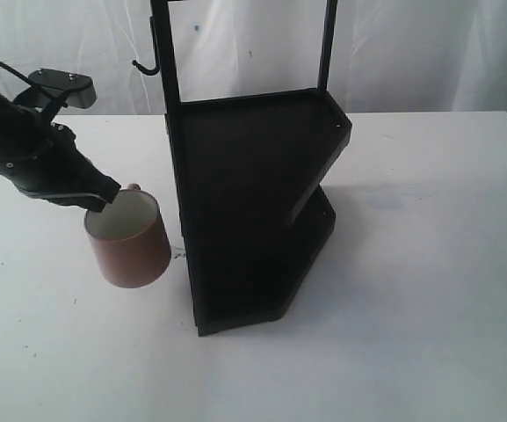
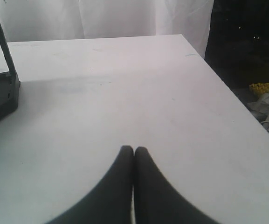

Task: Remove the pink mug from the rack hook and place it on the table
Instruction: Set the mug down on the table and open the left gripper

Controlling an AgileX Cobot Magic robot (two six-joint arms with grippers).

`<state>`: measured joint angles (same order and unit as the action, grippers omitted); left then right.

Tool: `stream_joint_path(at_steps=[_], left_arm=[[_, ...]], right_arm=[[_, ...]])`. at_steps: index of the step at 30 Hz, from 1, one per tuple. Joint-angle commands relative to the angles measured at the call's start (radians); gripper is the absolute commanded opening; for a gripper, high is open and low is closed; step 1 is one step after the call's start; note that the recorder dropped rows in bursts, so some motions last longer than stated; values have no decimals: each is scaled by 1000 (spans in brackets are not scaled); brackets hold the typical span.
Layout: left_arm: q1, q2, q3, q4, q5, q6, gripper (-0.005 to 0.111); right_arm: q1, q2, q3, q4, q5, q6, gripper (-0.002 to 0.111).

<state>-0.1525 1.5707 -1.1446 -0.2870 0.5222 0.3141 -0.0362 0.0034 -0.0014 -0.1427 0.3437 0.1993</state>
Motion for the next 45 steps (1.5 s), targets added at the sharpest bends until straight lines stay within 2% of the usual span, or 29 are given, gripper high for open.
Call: stream_joint_path(at_steps=[1, 14, 21, 45], left_arm=[[1, 5, -1, -20, -28, 0, 0], [1, 18, 42, -27, -97, 0, 0], [1, 29, 74, -82, -114, 0, 0], [1, 60, 75, -97, -139, 29, 0]], right_arm=[[-4, -3, 1, -8, -8, 0, 0], [-4, -3, 1, -8, -8, 0, 0], [-4, -3, 1, -8, -8, 0, 0], [-4, -3, 1, -8, -8, 44, 0]])
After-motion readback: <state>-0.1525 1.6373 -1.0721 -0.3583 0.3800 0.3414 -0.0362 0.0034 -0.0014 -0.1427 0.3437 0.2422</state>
